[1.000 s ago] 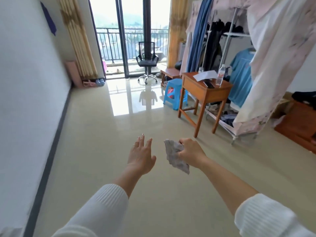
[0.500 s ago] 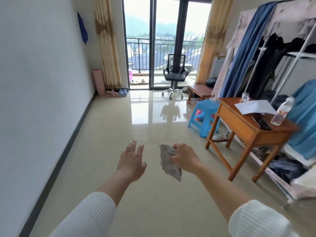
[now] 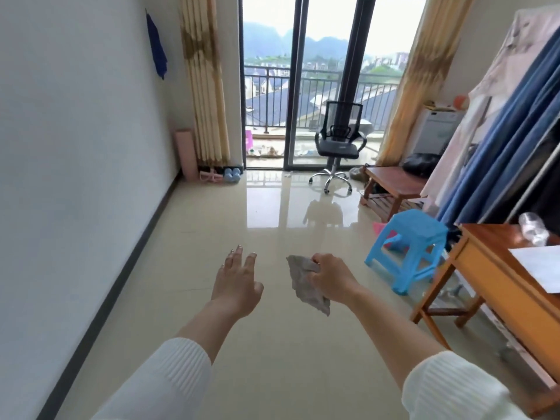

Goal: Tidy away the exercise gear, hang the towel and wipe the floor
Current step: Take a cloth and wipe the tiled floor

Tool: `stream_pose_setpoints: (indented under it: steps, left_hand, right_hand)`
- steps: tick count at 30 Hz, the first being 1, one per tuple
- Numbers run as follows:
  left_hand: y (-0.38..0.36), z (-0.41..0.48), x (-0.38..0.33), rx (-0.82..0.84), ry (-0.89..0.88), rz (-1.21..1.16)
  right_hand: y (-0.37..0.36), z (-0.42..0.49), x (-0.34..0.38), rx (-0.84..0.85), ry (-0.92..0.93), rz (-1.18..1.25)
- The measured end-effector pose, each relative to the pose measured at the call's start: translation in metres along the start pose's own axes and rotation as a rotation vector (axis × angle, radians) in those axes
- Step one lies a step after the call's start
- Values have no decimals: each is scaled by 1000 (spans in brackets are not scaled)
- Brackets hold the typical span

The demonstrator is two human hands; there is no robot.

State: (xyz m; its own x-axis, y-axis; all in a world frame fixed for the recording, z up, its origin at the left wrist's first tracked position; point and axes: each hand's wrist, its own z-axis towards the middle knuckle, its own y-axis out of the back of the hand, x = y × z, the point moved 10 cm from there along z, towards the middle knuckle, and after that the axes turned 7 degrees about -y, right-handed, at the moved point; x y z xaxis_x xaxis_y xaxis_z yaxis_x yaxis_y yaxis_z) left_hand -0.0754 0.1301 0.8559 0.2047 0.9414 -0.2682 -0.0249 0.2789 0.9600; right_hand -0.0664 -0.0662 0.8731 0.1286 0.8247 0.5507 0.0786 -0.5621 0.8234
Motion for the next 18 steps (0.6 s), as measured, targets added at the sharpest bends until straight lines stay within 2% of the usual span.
stream_pose_setpoints:
  steps: [6, 13, 18]
  left_hand:
    - [-27, 194, 35, -31, 31, -22]
    - [-44, 402, 75, -6, 139, -89]
    - [-35, 521, 120, -132, 240, -182]
  right_hand:
    - [21, 203, 16, -1, 97, -89]
    - [53, 433, 29, 30, 63, -77]
    - [49, 569, 53, 76, 73, -39]
